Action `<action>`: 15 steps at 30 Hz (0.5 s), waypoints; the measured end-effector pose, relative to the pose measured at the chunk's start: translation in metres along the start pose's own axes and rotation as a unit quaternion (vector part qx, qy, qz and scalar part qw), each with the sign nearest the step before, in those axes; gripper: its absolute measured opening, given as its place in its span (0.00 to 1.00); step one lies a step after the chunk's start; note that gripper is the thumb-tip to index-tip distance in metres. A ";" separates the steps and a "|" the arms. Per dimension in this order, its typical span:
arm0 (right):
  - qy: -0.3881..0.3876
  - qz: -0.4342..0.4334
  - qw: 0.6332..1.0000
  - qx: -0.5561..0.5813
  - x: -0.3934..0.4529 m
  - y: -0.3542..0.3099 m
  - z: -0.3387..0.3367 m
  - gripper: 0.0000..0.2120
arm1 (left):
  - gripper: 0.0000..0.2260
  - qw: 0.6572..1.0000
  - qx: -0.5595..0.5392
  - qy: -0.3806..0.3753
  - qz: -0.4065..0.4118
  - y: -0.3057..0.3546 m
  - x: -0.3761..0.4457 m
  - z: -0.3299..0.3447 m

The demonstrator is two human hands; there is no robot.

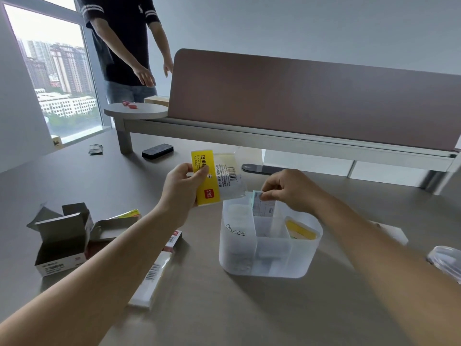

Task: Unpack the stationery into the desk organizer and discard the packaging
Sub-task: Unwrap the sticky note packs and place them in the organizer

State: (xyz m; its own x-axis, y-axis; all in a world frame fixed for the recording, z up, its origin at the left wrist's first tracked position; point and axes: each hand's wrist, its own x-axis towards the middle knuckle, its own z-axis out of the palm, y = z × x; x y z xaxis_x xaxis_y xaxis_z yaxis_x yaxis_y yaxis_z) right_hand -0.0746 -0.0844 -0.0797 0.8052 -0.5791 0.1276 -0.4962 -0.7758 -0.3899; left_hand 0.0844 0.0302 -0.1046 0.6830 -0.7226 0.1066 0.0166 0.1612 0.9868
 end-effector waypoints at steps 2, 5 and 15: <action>0.014 -0.003 1.000 0.006 -0.001 0.002 0.005 0.08 | 0.03 1.000 -0.008 -0.009 0.001 0.000 -0.001 0.001; 0.030 -0.001 0.999 0.015 -0.003 0.005 0.009 0.10 | 0.04 1.000 -0.016 -0.017 0.006 -0.001 -0.004 0.004; 0.209 -0.037 0.946 0.243 -0.017 -0.014 -0.002 0.09 | 0.04 0.999 -0.016 -0.029 0.026 0.002 -0.010 0.020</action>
State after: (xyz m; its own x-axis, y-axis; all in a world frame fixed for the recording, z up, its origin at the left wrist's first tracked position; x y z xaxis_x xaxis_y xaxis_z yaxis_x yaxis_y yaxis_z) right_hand -0.0817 -0.0638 -0.0747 0.5822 -0.6546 0.4821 -0.1533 -0.6708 -0.7257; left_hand 0.0632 0.0243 -0.1011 0.6400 -0.7502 0.1662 0.0060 0.2211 0.9752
